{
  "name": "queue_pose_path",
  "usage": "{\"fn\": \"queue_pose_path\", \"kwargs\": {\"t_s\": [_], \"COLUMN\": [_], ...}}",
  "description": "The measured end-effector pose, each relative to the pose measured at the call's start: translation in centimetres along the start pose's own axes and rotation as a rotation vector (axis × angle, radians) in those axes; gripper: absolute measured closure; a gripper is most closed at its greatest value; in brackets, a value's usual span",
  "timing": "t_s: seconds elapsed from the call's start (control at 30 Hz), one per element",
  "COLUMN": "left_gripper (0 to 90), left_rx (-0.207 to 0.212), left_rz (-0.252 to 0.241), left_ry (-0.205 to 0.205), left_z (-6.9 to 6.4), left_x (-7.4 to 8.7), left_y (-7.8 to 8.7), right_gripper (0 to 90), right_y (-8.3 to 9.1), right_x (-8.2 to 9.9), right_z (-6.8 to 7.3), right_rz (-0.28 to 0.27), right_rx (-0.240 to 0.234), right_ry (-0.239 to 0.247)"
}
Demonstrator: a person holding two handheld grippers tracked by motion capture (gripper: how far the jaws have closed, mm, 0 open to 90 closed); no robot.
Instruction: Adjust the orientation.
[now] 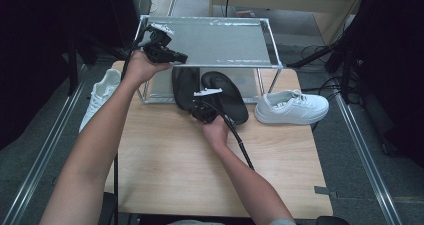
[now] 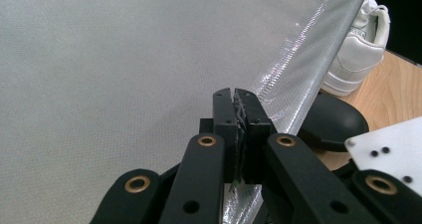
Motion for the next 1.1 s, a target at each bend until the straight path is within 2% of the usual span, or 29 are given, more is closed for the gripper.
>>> {"fn": "queue_pose_path", "kwargs": {"t_s": [0.27, 0.4, 0.53, 0.7, 0.97, 1.1], "left_gripper": [89.2, 89.1, 89.1, 88.7, 87.6, 87.5], "left_rx": [0.001, 0.000, 0.002, 0.000, 0.005, 0.004], "left_rz": [0.001, 0.001, 0.001, 0.008, 0.010, 0.016], "left_ry": [0.000, -0.002, -0.005, -0.007, 0.003, 0.005], "left_z": [0.0, 0.0, 0.0, 0.0, 0.1, 0.1], "left_x": [0.0, 0.0, 0.0, 0.0, -0.1, -0.1], "left_y": [0.0, 0.0, 0.1, 0.0, 0.0, 0.0], "right_gripper": [90.0, 90.0, 90.0, 90.0, 90.0, 90.0], "right_y": [-1.4, -2.0, -1.9, -0.5, 3.5, 4.9], "right_x": [-1.1, -1.5, -1.6, -1.5, -0.3, 0.4], "right_z": [-0.5, -0.4, -0.2, -0.1, -0.2, -0.7], "right_rz": [0.005, 0.012, 0.012, 0.001, -0.021, -0.022], "right_rx": [0.043, 0.040, 0.010, -0.030, -0.049, -0.050], "right_ry": [0.020, 0.014, -0.005, -0.003, -0.001, -0.001]}}
Point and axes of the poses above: each handheld gripper's, and its own axes: y roughly backward along the jaws, x roughly out of its underside, z roughly to its left, the point moved 6 cm from there along -y, roughly forward along the jaws, and after that the axes turned 4 degrees about -z, right-handed, at the moved point
